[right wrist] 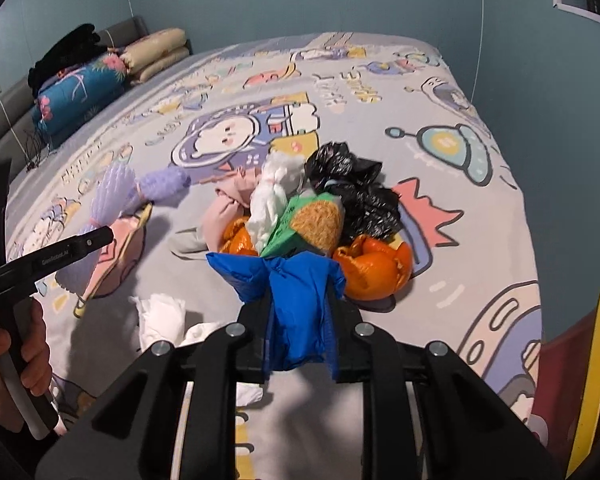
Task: Collect trash
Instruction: 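Carry the lavender netting and blue glove over to the bin, then open both tools to drop the netting and glove into the bin, then move both tools back over the trash pile on the bed, then close the left tool on lavender netting while the right tool grips the orange peel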
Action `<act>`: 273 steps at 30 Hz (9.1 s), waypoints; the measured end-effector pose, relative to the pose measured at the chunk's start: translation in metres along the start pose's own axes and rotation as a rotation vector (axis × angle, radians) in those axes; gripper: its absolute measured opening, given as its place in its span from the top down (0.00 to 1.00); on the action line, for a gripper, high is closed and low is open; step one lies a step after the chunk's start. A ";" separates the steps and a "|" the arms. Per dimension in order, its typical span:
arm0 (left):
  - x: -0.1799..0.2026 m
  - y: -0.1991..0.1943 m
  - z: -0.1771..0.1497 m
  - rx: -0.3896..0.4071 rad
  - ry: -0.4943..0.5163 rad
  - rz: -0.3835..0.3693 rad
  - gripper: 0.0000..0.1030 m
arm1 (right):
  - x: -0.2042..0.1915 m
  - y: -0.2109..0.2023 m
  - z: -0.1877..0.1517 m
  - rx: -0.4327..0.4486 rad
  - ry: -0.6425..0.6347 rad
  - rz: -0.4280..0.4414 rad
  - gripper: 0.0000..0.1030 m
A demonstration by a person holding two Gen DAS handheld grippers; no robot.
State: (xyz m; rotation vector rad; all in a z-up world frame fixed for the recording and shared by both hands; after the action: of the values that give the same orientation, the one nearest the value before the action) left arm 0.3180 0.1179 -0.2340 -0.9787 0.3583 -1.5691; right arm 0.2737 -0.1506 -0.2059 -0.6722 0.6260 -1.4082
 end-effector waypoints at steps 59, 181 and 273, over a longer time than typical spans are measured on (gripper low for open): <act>0.133 -0.138 -0.014 0.150 0.238 -0.070 0.72 | 0.080 -0.185 0.001 0.193 0.022 -0.073 0.82; 0.430 -0.003 -0.149 -0.206 0.501 -0.451 0.35 | 0.368 -0.167 -0.061 0.121 0.534 -0.275 0.55; -0.036 0.061 0.060 0.020 -0.028 0.123 0.11 | 0.055 0.051 0.013 -0.105 0.062 -0.094 0.41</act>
State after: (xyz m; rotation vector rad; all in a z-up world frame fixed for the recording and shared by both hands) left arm 0.4018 0.1525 -0.2553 -0.9451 0.3758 -1.4436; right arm 0.3210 -0.2027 -0.2350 -0.7522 0.7293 -1.4958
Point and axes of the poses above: each gripper's, at about its wrist camera, not at the fingertips, and y roughly the way its jaws point, x to its right, z to its top, the point moved 8 cm from there along y, roughly the way its jaws point, and after that the axes turned 10 degrees about -z, right-handed, at the moved point
